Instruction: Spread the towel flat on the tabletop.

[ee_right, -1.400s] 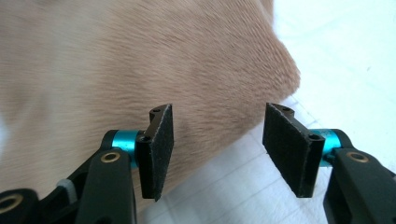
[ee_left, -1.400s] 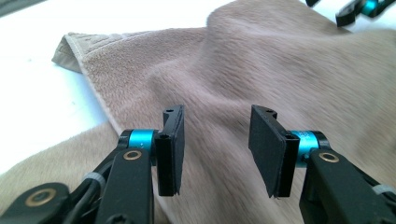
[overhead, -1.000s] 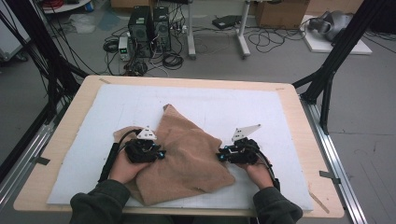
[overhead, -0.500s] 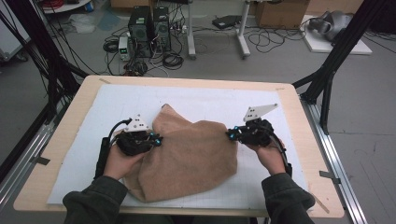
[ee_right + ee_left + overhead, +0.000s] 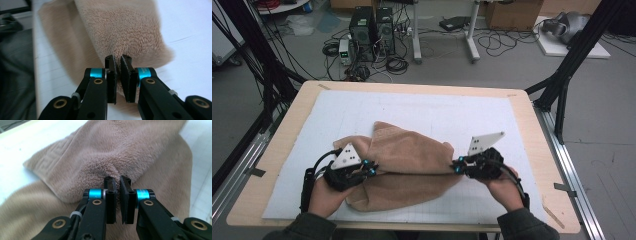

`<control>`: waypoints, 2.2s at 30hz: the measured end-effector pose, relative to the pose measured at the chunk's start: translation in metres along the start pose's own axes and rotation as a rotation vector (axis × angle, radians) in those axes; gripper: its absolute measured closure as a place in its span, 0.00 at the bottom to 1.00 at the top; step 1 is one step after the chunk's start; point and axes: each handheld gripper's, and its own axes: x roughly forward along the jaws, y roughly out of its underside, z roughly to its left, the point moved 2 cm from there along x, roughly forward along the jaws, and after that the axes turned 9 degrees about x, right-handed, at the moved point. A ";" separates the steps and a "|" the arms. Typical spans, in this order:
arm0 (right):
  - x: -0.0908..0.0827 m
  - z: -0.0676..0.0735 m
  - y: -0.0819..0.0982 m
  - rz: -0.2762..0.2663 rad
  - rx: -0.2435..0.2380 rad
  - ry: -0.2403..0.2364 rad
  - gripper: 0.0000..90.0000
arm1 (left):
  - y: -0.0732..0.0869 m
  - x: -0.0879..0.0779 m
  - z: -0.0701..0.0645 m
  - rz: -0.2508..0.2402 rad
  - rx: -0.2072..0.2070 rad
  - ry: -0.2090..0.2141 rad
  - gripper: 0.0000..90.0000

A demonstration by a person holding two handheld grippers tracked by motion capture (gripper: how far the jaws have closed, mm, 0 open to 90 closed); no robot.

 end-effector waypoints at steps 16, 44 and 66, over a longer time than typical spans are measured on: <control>0.027 0.033 0.043 0.003 0.015 -0.082 0.78 | 0.034 -0.010 -0.021 0.042 -0.014 0.046 0.83; 0.042 -0.039 0.012 0.018 0.094 -0.092 0.94 | 0.009 0.068 0.029 0.153 -0.038 0.132 0.99; 0.001 0.006 0.046 0.020 0.065 0.052 0.95 | 0.033 0.015 -0.020 0.048 -0.015 0.078 1.00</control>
